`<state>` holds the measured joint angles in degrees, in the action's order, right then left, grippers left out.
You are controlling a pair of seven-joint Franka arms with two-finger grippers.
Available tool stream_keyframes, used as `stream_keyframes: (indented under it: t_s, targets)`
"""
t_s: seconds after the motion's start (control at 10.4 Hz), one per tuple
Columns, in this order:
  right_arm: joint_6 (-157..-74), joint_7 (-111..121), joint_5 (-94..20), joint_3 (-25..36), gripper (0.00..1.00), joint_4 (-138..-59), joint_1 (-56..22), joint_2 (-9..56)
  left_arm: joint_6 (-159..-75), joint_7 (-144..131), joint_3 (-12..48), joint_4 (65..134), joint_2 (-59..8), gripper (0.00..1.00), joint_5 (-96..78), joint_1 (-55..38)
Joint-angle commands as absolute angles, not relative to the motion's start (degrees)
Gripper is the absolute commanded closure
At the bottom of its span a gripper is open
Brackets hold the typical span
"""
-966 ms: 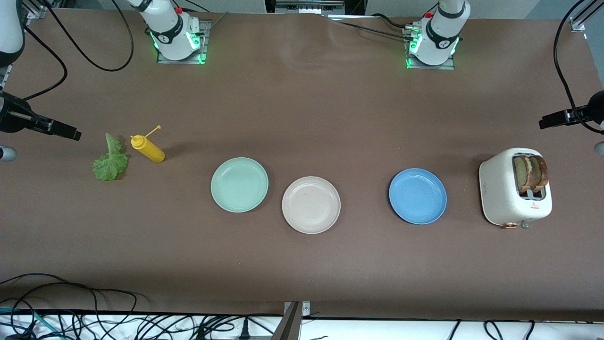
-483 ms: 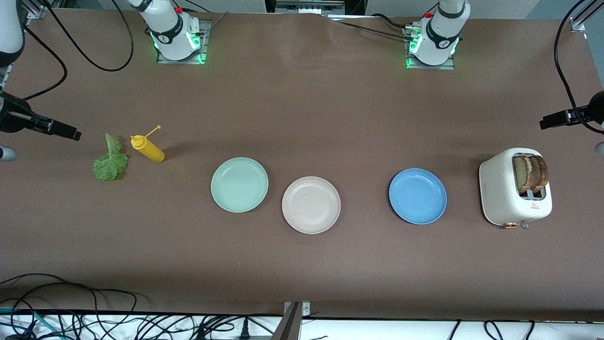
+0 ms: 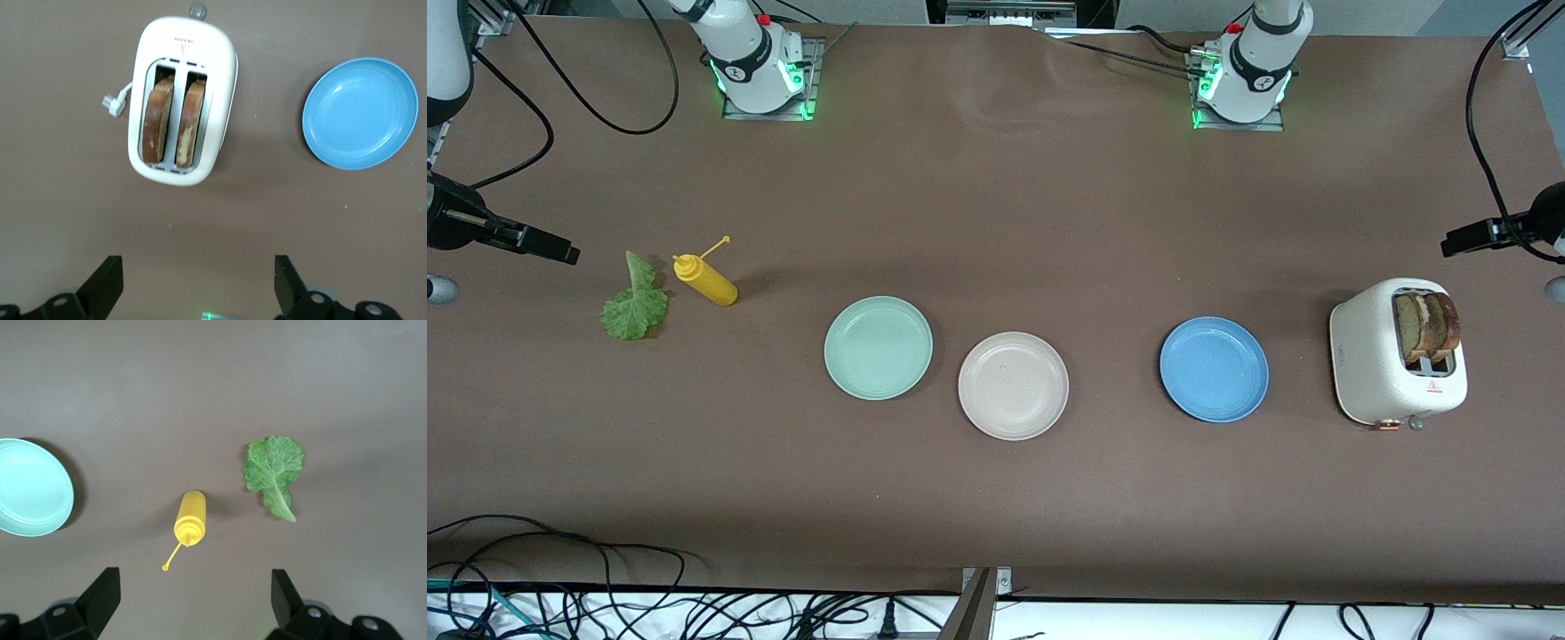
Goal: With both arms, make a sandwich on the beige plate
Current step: 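Move the left gripper over the toaster toward the toast slices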
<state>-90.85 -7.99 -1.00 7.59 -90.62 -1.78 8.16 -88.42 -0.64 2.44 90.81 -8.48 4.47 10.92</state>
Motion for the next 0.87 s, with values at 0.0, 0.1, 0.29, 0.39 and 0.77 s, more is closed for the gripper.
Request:
stream_keyframes:
  t_s: [0.0,0.1,0.29,0.39,0.77]
  targets:
    - [-90.1,-7.9,-0.5,7.7,0.00,-90.6,-1.8,7.4,-94.6,1.4,2.7,96.5,-7.3,0.00,4.7,11.2]
    - [-90.1,-7.9,-0.5,7.7,0.00,-90.6,-1.8,7.4,-97.1,3.7,2.7,98.1,-7.6,0.00,4.7,11.2]
    - [-90.1,-7.9,-0.5,7.7,0.00,-90.6,-1.8,7.4,-102.5,4.3,2.7,101.9,-7.6,0.00,4.6,10.9]
    - [-90.1,-7.9,-0.5,7.7,0.00,-90.6,-1.8,7.4,-105.2,4.3,2.7,104.1,-7.8,0.00,4.6,10.9]
    - [-90.1,-7.9,-0.5,7.7,0.00,-90.6,-1.8,7.4,-112.3,4.4,2.5,109.1,-9.8,0.00,4.7,10.9]
